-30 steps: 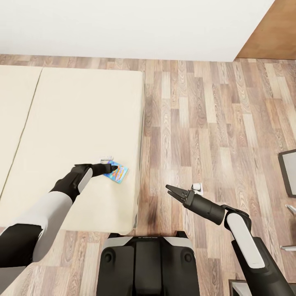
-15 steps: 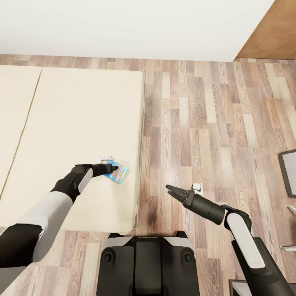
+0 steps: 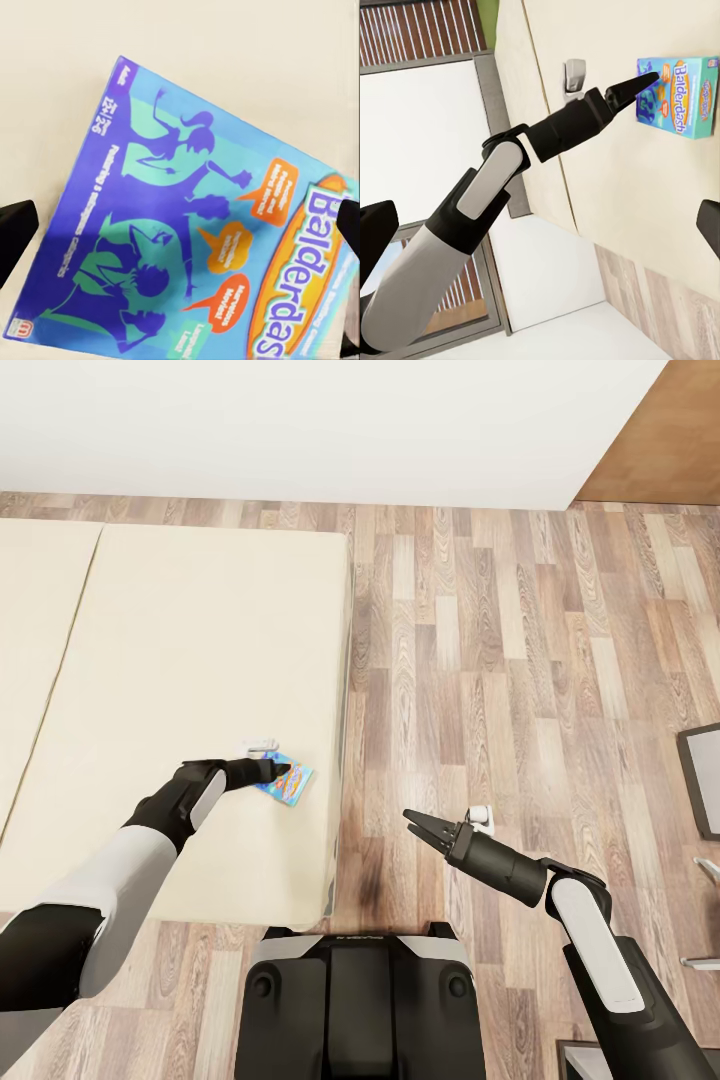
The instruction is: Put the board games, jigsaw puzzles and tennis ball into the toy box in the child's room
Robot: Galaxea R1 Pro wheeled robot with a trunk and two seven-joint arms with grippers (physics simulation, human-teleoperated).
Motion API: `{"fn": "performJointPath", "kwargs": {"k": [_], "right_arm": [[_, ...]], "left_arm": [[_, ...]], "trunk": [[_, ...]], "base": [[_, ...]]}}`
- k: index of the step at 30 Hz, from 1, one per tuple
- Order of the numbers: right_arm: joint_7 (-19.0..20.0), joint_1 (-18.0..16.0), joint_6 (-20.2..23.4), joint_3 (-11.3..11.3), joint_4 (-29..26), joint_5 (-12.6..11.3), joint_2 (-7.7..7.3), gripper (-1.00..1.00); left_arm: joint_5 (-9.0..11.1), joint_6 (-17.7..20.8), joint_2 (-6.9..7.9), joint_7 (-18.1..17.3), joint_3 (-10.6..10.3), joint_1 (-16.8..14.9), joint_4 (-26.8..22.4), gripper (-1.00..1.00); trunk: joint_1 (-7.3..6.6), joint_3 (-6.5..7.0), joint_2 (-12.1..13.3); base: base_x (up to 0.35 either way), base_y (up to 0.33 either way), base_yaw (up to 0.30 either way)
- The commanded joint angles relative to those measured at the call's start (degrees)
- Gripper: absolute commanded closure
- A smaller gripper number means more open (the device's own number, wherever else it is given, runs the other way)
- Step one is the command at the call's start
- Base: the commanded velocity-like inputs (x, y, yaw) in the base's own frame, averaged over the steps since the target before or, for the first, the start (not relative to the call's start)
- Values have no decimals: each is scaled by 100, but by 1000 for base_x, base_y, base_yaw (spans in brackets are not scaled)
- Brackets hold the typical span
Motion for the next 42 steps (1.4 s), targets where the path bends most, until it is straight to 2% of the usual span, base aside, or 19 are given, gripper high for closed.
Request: {"fn": "performJointPath", "kwargs": {"k": [1,5,14,21,27,42], "right_arm": [[22,-2,13,1,-1,13,-3,-100],[22,-2,10,1,1,16,-3,-100],[22,-2,9,1,0,15,-3,-100],[22,-2,16,1,0,12,-3,-100],[22,-2,17,1,0,12,-3,-100],[23,-2,17,1,1,12,-3,-100]], "left_arm": [[57,33,8,-111,-35,-2,-6,-100],[48,43,0,-377,-35,-2,1,-100],[50,38,-6,-503,-35,-2,62,-100],[54,46,-84,-657,-35,-2,74,-100],[45,46,-208,-704,-39,-1,176,-100],[38,38,-272,-718,-42,-1,285,-100]], "trunk": [[3,-6,-9],[3,-6,-9],[3,-6,-9],[3,-6,-9],[3,-6,-9],[3,-6,-9]], "base": [[0,0,0],[0,0,0],[0,0,0],[0,0,0],[0,0,0],[0,0,0]]}}
